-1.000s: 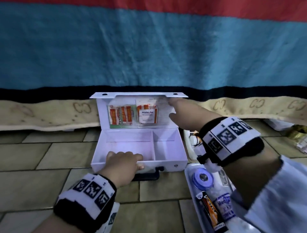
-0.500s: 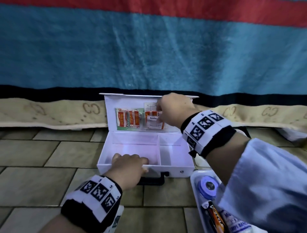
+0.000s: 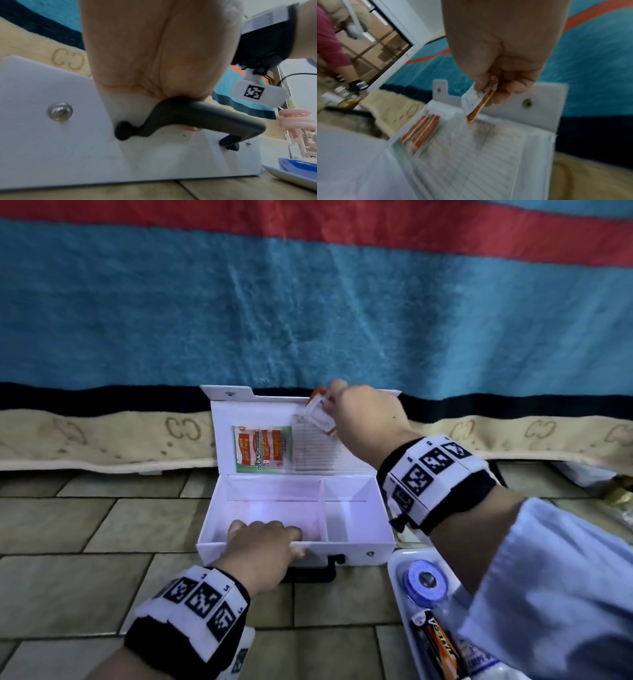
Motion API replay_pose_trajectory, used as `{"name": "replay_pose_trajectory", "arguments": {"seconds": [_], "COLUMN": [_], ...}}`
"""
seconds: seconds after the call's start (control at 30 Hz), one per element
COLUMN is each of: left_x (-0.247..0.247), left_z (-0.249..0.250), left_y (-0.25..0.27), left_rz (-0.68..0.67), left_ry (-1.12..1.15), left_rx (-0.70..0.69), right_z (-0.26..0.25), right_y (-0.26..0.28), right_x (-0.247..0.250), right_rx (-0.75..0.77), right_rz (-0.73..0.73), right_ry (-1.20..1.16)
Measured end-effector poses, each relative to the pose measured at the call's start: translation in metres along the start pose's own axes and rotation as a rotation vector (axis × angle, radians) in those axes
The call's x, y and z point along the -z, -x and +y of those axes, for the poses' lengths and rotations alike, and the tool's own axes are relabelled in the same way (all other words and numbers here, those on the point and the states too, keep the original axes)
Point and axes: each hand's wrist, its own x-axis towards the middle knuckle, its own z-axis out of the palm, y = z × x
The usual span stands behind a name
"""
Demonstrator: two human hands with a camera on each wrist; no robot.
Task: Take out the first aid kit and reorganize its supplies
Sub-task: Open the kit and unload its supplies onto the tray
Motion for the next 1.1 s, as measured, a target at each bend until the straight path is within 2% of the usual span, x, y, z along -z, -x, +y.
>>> {"name": "replay_pose_trajectory", "arguments": {"seconds": [0.13,0.27,0.3,0.37,0.43,0.5,0.57,0.67,0.73,0.9,1.0,1.1], "left_x": [-0.002,0.006,0.010,0.018,0.028,0.033,0.032,0.023,0.017,0.012,0.012,0.011], "left_z": [0.000,-0.003,0.000,0.012,0.039,0.074,0.105,0.150,0.175,0.213,0.227,0.235], "left_y": [0.000,0.005,0.006,0.011,0.017,0.021,0.017,0.010,0.009,0.006,0.001,0.001], "left_rz": [0.031,0.025,0.068,0.257,0.380,0.333,0.200,-0.058,-0.172,-0.209,-0.166,-0.141], "left_ry": [0.018,0.241,0.300,0.387,0.557,0.794,0.963,1.023,1.006,0.992,1.029,1.043], "left_rx": [-0.006,0.001,0.004,-0.027,-0.156,-0.299,-0.390,-0.498,-0.543,-0.583,-0.505,-0.449], "right_z": [0.027,0.048,0.053,0.064,0.073,0.080,0.082,0.088,0.092,0.108,0.118,0.127], "right_y": [0.034,0.099,0.120,0.160,0.197,0.228,0.250,0.276,0.287,0.293,0.290,0.291], "right_x": [0.017,0.030,0.031,0.028,0.023,0.018,0.014,0.006,0.001,-0.004,-0.005,-0.005], "right_rx": [-0.314,-0.569,-0.618,-0.723,-0.817,-0.881,-0.904,-0.910,-0.922,-0.945,-0.953,-1.005], "right_rz": [0.095,0.110,0.098,0.083,0.106,0.120,0.119,0.144,0.130,0.185,0.244,0.338], "right_ry": [-0.399,-0.877,-0.933,-0.935,-0.908,-0.882,-0.840,-0.813,-0.835,-0.892,-0.964,-1.133]}}
